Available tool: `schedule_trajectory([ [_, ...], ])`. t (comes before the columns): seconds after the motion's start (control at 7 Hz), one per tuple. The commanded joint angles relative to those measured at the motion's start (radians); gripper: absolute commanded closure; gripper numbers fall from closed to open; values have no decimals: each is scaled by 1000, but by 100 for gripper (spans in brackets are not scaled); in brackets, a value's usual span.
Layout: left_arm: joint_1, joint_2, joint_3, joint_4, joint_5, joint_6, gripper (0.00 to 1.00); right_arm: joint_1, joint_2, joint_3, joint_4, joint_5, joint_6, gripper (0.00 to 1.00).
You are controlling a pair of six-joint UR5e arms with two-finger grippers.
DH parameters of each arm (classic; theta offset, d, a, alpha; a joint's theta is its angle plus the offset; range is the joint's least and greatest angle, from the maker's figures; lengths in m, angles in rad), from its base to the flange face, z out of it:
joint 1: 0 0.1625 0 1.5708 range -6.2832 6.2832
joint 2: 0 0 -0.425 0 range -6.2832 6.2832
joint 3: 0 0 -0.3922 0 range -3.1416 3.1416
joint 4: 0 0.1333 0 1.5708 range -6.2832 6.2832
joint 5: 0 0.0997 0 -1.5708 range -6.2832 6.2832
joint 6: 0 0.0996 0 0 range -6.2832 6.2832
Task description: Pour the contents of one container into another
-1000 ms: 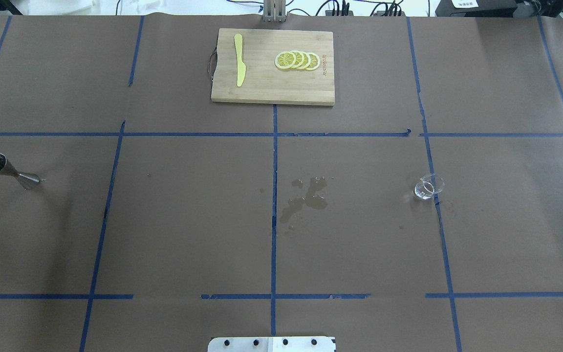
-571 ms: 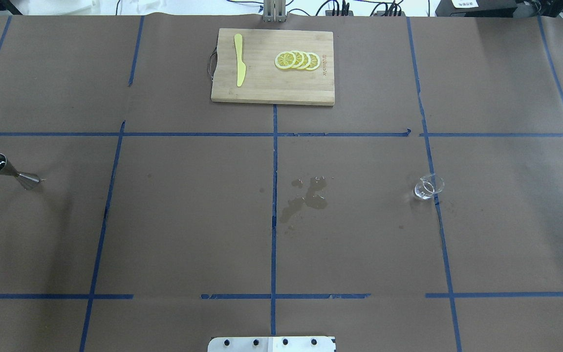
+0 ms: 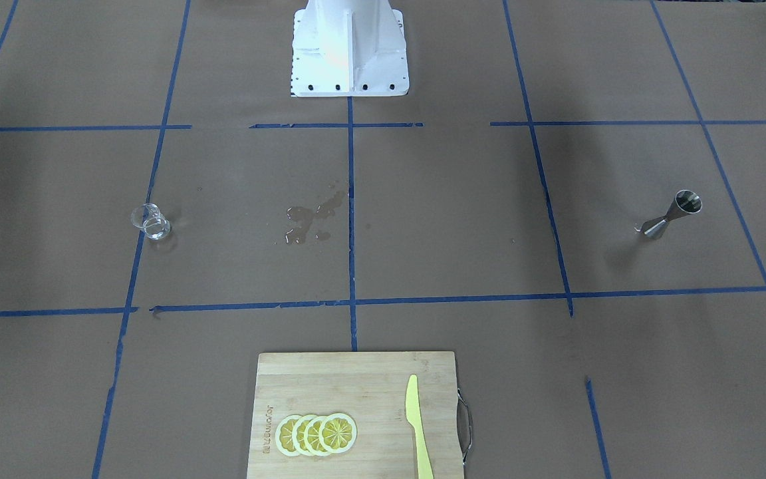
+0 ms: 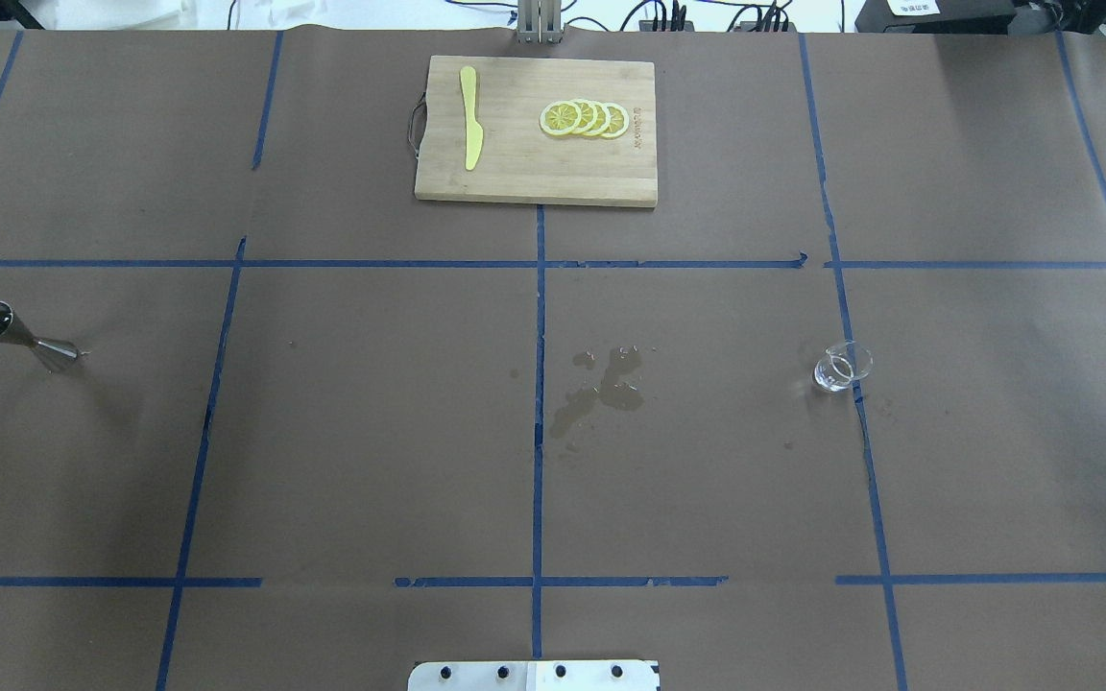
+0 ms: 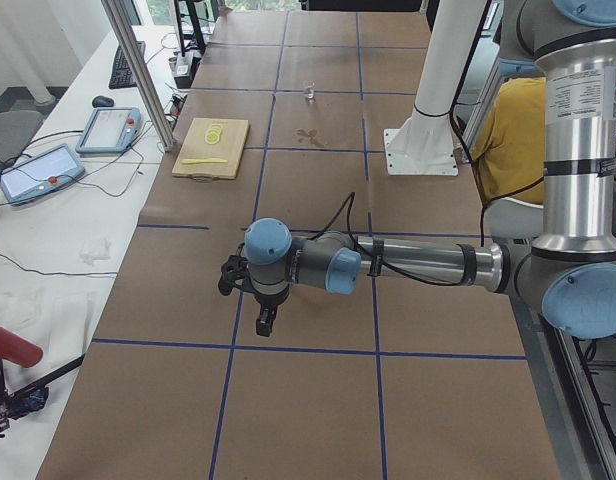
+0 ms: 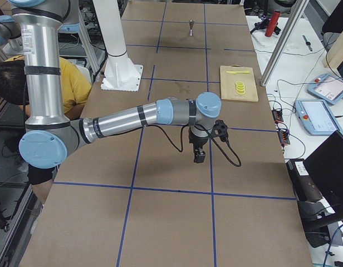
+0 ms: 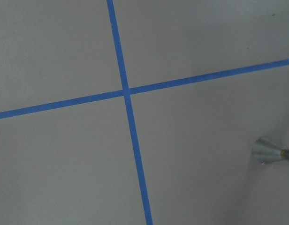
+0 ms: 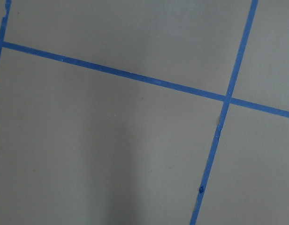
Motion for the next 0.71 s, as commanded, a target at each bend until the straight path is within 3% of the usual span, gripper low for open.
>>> schedule_trajectory([
  [0.0,-3,4,-15,64,1,108,0,8,1,-1,-3,0,-20,0],
  [0.29,-110,50,0,71,33,220,0,10,2,-9,-3,0,-23,0],
  [0.57,-168,29,51,72,32,221,0,17,1,-9,-2,7,-20,0],
])
